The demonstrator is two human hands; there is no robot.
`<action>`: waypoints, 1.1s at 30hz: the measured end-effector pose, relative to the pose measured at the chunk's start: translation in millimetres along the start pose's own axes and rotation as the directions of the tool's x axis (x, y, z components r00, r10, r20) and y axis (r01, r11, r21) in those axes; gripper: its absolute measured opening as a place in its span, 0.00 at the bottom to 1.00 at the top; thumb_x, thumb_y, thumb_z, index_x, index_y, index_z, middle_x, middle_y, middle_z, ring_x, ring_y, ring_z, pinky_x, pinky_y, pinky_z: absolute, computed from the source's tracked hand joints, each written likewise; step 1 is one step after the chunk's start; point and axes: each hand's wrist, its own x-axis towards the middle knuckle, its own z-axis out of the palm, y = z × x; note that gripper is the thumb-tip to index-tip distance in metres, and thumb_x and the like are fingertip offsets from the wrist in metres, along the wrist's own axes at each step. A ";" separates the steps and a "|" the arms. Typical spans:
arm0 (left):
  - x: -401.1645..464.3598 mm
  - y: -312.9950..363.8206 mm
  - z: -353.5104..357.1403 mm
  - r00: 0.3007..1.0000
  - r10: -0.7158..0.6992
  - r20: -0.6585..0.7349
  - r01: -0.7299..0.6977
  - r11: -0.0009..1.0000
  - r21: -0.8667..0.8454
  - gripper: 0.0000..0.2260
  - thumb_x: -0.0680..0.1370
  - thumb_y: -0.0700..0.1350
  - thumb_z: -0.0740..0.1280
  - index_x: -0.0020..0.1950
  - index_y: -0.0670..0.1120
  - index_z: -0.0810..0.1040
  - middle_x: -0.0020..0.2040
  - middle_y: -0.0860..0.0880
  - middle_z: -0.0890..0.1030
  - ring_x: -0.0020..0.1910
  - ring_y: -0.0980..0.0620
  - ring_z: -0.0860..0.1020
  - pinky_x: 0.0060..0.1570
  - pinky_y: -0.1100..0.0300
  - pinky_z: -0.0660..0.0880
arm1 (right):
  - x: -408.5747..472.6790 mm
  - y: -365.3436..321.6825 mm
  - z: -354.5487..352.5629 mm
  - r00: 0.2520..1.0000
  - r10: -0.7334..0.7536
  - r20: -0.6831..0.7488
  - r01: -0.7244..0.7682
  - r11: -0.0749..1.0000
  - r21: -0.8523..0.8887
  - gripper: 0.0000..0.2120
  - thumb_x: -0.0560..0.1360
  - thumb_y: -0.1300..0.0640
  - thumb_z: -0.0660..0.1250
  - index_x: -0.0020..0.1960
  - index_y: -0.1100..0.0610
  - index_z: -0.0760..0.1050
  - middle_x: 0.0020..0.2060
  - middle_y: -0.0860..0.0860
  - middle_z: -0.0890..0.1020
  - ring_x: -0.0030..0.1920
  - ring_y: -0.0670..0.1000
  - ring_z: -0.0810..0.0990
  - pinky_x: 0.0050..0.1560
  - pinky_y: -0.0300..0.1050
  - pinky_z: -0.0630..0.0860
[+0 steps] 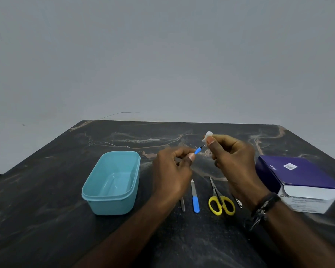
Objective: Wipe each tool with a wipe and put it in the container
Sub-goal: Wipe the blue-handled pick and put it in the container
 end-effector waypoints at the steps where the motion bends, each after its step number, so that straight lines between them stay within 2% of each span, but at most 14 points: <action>1: 0.3 0.2 -0.5 1.000 0.006 -0.003 -0.006 1.000 0.023 0.07 0.76 0.42 0.70 0.51 0.49 0.85 0.44 0.55 0.85 0.41 0.59 0.81 0.44 0.60 0.78 | -0.6 -1.3 0.8 0.999 -0.033 0.005 0.033 0.999 -0.030 0.03 0.74 0.58 0.70 0.44 0.54 0.83 0.28 0.42 0.80 0.29 0.37 0.76 0.31 0.30 0.71; 3: 1.0 -0.2 -1.2 1.000 0.013 -0.021 -0.012 0.999 0.039 0.06 0.75 0.42 0.71 0.50 0.49 0.86 0.42 0.55 0.85 0.40 0.59 0.80 0.42 0.60 0.78 | -1.1 -2.7 1.6 0.996 -0.088 0.015 0.089 0.993 -0.076 0.04 0.74 0.59 0.70 0.42 0.52 0.83 0.28 0.43 0.81 0.29 0.36 0.76 0.31 0.29 0.71; 6: 2.9 -0.5 -2.2 0.997 -0.007 -0.080 0.008 1.000 0.007 0.04 0.74 0.43 0.72 0.47 0.49 0.85 0.34 0.56 0.81 0.32 0.60 0.75 0.36 0.62 0.73 | -0.6 -2.0 1.8 0.993 -0.117 0.035 0.121 0.983 -0.137 0.07 0.74 0.60 0.70 0.40 0.49 0.82 0.28 0.42 0.82 0.30 0.36 0.78 0.33 0.28 0.72; 9: 4.3 1.1 -2.8 0.989 -0.033 -0.141 0.025 0.998 -0.062 0.02 0.74 0.42 0.72 0.45 0.49 0.84 0.35 0.54 0.81 0.31 0.59 0.75 0.36 0.62 0.73 | 1.6 2.2 1.5 0.994 -0.106 0.001 0.105 0.982 -0.158 0.06 0.75 0.59 0.69 0.41 0.51 0.82 0.28 0.43 0.81 0.29 0.37 0.77 0.33 0.30 0.73; 12: 4.6 2.6 -3.0 0.985 -0.031 -0.168 0.017 0.996 -0.086 0.05 0.74 0.41 0.72 0.42 0.52 0.82 0.36 0.55 0.82 0.31 0.60 0.76 0.35 0.64 0.73 | 1.6 4.0 -0.2 0.999 -0.043 -0.009 0.041 0.990 -0.135 0.05 0.76 0.58 0.69 0.44 0.54 0.83 0.30 0.45 0.80 0.29 0.38 0.76 0.31 0.30 0.72; 16: 4.0 2.0 -1.3 0.989 -0.038 -0.144 0.024 0.995 -0.099 0.03 0.75 0.41 0.72 0.44 0.50 0.82 0.36 0.53 0.82 0.32 0.59 0.76 0.35 0.62 0.73 | -3.0 5.2 2.4 0.984 0.161 0.081 -0.161 0.987 0.002 0.05 0.75 0.57 0.69 0.44 0.55 0.84 0.36 0.51 0.85 0.32 0.42 0.78 0.31 0.38 0.73; 19: 2.3 2.8 0.0 0.993 -0.028 -0.118 0.022 0.999 -0.049 0.03 0.75 0.41 0.72 0.46 0.48 0.83 0.35 0.54 0.81 0.30 0.60 0.75 0.33 0.68 0.71 | -5.4 4.5 5.7 0.963 0.237 0.131 -0.250 0.964 0.092 0.05 0.75 0.58 0.69 0.44 0.56 0.83 0.38 0.52 0.86 0.34 0.46 0.78 0.32 0.41 0.72; 24: 1.0 3.4 2.2 0.996 -0.042 -0.084 0.036 0.997 -0.070 0.03 0.74 0.40 0.72 0.45 0.48 0.83 0.36 0.54 0.82 0.30 0.60 0.75 0.34 0.67 0.72 | -3.7 2.9 4.0 0.950 0.286 0.127 -0.305 0.937 0.171 0.05 0.75 0.58 0.69 0.45 0.59 0.83 0.38 0.54 0.84 0.35 0.47 0.77 0.32 0.42 0.71; 29: 0.8 2.4 1.3 0.994 -0.025 -0.103 0.019 0.998 -0.059 0.05 0.74 0.40 0.72 0.42 0.50 0.83 0.33 0.55 0.81 0.29 0.61 0.75 0.33 0.70 0.71 | -4.1 4.2 4.0 0.944 0.290 0.156 -0.310 0.943 0.119 0.06 0.76 0.58 0.68 0.45 0.60 0.83 0.39 0.54 0.84 0.36 0.48 0.76 0.33 0.42 0.71; 33: -0.5 1.1 3.5 0.997 -0.031 -0.075 0.026 0.997 -0.079 0.07 0.74 0.40 0.72 0.40 0.52 0.82 0.31 0.55 0.80 0.26 0.62 0.74 0.30 0.71 0.68 | -1.8 5.3 2.9 0.955 0.283 0.087 -0.292 0.948 0.128 0.06 0.75 0.58 0.69 0.44 0.59 0.82 0.39 0.56 0.84 0.36 0.49 0.76 0.33 0.42 0.72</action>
